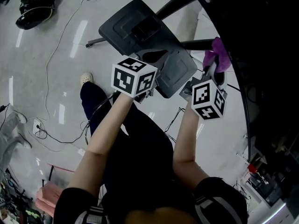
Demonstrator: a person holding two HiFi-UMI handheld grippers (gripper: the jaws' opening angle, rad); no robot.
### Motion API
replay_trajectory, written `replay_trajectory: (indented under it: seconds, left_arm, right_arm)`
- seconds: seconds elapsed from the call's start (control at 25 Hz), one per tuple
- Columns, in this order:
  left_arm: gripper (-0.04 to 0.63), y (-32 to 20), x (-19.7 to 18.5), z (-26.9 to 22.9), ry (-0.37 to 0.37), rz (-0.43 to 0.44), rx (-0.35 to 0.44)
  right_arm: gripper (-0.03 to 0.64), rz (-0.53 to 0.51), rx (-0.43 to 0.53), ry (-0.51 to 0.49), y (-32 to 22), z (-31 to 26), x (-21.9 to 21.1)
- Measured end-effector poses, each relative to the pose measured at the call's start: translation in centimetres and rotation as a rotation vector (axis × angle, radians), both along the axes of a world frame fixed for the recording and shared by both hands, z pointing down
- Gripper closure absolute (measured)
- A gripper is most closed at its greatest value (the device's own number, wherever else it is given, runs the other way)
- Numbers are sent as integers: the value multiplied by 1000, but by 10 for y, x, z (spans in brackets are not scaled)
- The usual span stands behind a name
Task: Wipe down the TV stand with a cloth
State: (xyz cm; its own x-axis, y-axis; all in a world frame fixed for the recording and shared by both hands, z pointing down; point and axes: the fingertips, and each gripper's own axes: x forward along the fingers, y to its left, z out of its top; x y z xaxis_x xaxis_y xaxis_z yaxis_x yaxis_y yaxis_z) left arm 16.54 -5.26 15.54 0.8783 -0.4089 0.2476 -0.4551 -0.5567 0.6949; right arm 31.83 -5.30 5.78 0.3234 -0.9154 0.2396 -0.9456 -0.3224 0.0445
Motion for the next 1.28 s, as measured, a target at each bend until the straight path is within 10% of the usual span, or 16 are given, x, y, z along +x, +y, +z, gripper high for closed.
replay_trajectory:
  seconds: [1.28]
  left_arm:
    - [588, -1, 3, 48, -21, 19, -85]
  right_arm:
    - [528, 6, -198, 24, -21, 96, 30]
